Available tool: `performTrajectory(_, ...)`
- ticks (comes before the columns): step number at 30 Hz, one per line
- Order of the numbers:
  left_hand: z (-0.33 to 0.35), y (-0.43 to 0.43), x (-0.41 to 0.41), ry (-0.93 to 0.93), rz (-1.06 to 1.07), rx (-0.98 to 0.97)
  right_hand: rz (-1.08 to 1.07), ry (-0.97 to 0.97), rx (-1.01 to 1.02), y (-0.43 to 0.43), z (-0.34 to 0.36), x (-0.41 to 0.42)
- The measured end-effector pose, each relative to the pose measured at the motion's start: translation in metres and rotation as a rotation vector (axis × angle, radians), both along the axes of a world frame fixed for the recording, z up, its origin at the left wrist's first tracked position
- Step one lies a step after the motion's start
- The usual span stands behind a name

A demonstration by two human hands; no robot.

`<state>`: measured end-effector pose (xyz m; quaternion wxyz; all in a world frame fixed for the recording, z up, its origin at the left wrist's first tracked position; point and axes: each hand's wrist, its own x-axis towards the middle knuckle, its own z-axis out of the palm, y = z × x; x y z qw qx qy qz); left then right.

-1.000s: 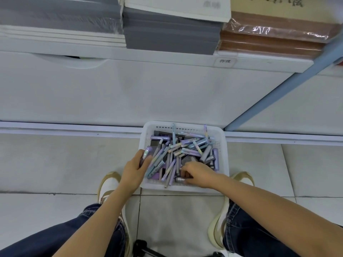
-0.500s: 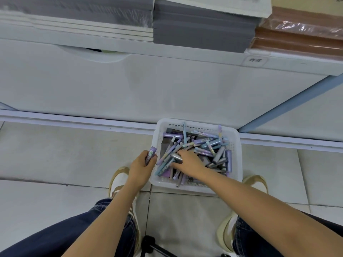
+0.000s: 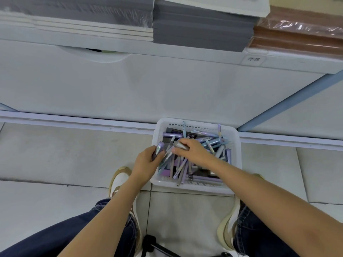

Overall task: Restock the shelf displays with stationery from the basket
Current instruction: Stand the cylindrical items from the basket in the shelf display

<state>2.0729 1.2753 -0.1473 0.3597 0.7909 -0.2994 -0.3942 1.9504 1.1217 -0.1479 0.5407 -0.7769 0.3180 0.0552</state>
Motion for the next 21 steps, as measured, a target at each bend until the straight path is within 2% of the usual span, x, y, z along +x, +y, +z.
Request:
performTrajectory(4,0.03,-0.024,-0.008,0.393,-0.016,-0.139,-0.079,-0.075,0.041,-0.026,0.033,-0.004)
performTrajectory(6,0.047,-0.031,-0.015,0.486,-0.038,-0.191,-0.093,-0.118,0.046,-0.03,0.052,-0.007)
performTrajectory(9,0.069,-0.04,-0.019,0.437,-0.088,-0.224,-0.077,-0.19,0.062,-0.031,0.077,-0.009)
performTrajectory(11,0.087,-0.046,-0.02,0.408,-0.037,-0.261,-0.111,-0.256,0.106,-0.03,0.098,-0.013)
performTrajectory(14,0.114,-0.057,-0.021,0.481,0.088,-0.359,-0.197,-0.358,0.161,-0.031,0.13,-0.015)
performTrajectory(19,0.158,-0.069,-0.03,0.449,0.142,-0.472,-0.315,-0.567,0.154,-0.033,0.179,-0.018)
performTrajectory(21,0.178,-0.072,-0.033,0.437,0.091,-0.505,-0.305,-0.611,0.16,-0.035,0.198,-0.019)
